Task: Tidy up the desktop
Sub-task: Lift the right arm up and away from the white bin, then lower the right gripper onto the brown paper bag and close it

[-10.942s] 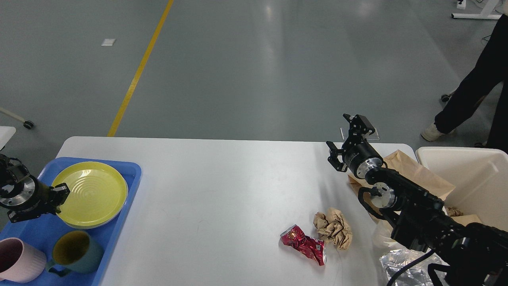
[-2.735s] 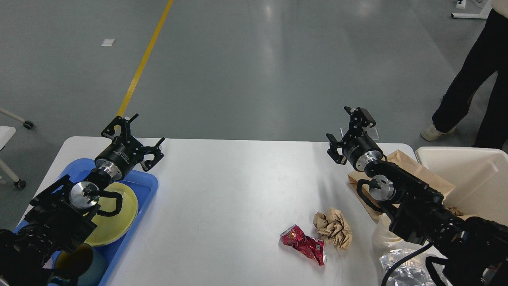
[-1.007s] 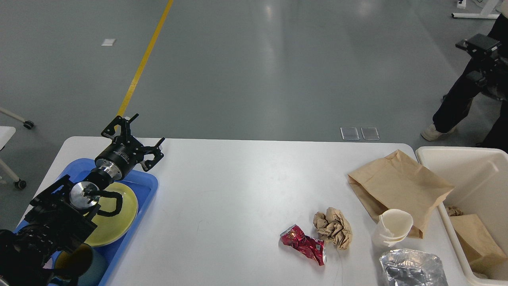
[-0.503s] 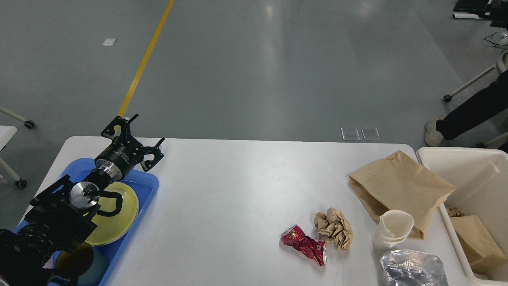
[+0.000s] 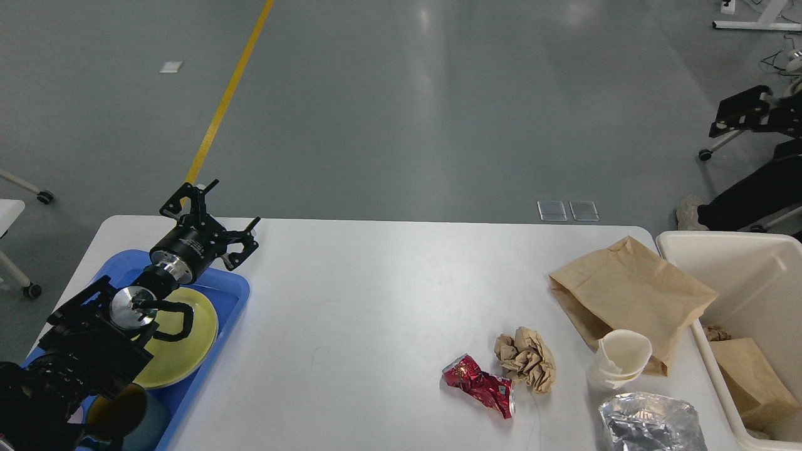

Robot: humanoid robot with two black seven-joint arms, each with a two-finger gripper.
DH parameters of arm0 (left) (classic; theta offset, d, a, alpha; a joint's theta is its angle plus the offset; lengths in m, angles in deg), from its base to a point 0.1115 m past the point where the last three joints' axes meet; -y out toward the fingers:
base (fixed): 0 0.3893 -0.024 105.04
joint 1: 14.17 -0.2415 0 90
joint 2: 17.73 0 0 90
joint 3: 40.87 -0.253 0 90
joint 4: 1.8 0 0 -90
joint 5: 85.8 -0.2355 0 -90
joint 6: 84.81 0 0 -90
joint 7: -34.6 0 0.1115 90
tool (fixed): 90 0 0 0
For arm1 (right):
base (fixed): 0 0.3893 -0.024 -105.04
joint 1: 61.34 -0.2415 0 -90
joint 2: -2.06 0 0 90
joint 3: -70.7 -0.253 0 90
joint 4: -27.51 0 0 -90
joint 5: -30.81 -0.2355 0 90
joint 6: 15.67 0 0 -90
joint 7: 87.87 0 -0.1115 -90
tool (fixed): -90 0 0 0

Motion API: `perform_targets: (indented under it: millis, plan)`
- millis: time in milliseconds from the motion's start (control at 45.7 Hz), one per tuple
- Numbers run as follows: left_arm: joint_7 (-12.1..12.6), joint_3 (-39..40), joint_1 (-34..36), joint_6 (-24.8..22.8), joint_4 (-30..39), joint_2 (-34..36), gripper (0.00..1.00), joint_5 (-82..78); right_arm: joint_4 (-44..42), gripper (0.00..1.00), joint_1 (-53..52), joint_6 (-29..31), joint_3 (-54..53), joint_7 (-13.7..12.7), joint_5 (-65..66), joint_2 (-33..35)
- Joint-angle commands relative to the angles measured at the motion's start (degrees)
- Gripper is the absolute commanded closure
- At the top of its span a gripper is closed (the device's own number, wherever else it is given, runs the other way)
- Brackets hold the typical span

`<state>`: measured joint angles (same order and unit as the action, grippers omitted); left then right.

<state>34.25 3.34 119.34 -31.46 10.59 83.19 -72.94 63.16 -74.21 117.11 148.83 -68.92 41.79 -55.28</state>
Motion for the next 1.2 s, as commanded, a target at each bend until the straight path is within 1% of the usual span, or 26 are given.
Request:
perform_targets:
  millis: [0,131,306,438,547,788,941,1182]
  plan:
    - [0.0,0.0,0.0,0.0,0.0,0.1,0.04,0.0,0.7,0.0,3.8,-0.6,-0.5,-0.2,-0.1,0.0]
    - [0.0,0.0,0.0,0.0,0.0,0.1,0.04,0.0,0.4,0.0,10.1,-1.5,-1.8,-0.2,0.0,0.3]
    - [0.0,0.0,0.0,0.0,0.0,0.0,0.04,0.1,0.2,0.0,15.2,-2.5,-3.2,-0.2,0.0,0.8]
    - [0.0,0.0,0.0,0.0,0.0,0.0,0.04,0.0,0.2,0.0,19.9,-5.9,-5.3,-0.2,-0.2,0.8]
    - [0.0,0.0,0.0,0.0,0.0,0.0,0.04,0.0,0.0,0.0,23.1,-7.5,-6.2,-0.2,-0.3,0.7]
    - [0.0,0.0,0.0,0.0,0.0,0.0,0.04,0.0,-0.3,0.0,30.2,-15.0,-12.4,-0.2,-1.0,0.4]
    - [0.0,0.0,0.0,0.0,0.0,0.0,0.04,0.0,-2.6,0.0,33.0,-14.7,-16.0,-0.2,-0.9,0.9]
    - [0.0,0.0,0.0,0.0,0.0,0.1,0.04,0.0,-5.6,0.0,35.1,-14.5,-16.5,-0.2,-0.7,1.3]
